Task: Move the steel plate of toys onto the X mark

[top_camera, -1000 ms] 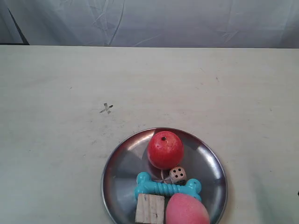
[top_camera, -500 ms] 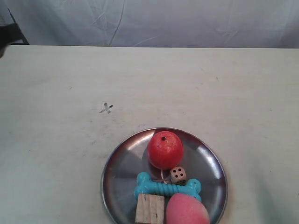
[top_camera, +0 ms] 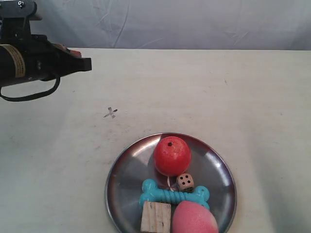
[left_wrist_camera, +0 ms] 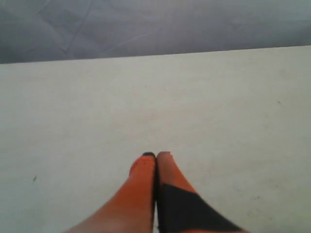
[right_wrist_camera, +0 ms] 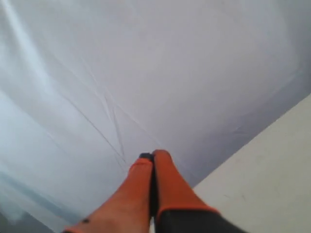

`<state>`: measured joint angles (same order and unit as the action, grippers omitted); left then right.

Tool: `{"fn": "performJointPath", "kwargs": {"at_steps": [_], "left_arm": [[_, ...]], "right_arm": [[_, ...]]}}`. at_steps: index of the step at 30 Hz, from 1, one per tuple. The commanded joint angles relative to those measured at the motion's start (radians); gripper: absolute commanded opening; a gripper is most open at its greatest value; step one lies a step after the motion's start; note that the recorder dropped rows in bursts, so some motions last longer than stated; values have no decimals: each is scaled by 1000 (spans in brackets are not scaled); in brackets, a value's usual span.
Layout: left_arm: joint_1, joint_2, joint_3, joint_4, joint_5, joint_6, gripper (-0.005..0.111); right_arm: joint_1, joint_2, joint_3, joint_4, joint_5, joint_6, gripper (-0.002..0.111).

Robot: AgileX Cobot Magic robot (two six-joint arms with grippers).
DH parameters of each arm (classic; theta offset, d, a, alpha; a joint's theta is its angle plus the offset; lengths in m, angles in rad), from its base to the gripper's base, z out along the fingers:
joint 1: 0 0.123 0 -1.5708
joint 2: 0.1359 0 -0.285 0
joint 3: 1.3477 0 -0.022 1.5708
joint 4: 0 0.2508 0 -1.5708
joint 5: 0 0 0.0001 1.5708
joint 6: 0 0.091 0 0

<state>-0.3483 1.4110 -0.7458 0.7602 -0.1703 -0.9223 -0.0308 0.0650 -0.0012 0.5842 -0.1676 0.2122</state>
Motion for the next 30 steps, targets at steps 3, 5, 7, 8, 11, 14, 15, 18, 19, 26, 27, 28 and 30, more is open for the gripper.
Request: {"fn": "performJointPath", "kwargs": {"at_steps": [3, 5, 7, 8, 11, 14, 15, 18, 19, 26, 27, 28, 30], "left_arm": [[43, -14, -26, 14, -263, 130, 0], [61, -14, -54, 3, -218, 148, 0], [85, -14, -108, -52, -80, 137, 0], [100, -14, -148, -83, 3, 132, 0], [130, -14, -292, -132, 357, 145, 0], [136, -14, -436, -196, 692, 317, 0], [136, -14, -467, -239, 765, 392, 0], [136, -14, -532, -409, 931, 645, 0], [136, -14, -534, -470, 958, 714, 0], [136, -2, -516, -790, 1176, 970, 0], [136, 0, -506, -808, 1192, 987, 0], [136, 0, -495, -830, 1204, 990, 0], [136, 0, -470, -867, 1209, 991, 0]], "right_arm": [[3, -5, 1, 85, -142, 52, 0], [3, 7, -7, 6, -186, 47, 0], [3, 44, -64, 2, -153, -21, -1], [3, 77, -110, 7, -109, -102, -1], [3, 252, -282, 90, 24, -408, -1], [1, 475, -464, 158, 158, -587, -1], [1, 559, -530, 157, 217, -607, -1], [1, 798, -709, 38, 418, -609, -1], [1, 877, -768, -7, 473, -602, -1], [1, 1275, -1089, -620, 881, -180, -1], [1, 1314, -1121, -696, 976, -111, -1], [1, 1349, -1145, -752, 1072, -71, -1], [1, 1398, -1159, -769, 1215, -53, -1]]}}
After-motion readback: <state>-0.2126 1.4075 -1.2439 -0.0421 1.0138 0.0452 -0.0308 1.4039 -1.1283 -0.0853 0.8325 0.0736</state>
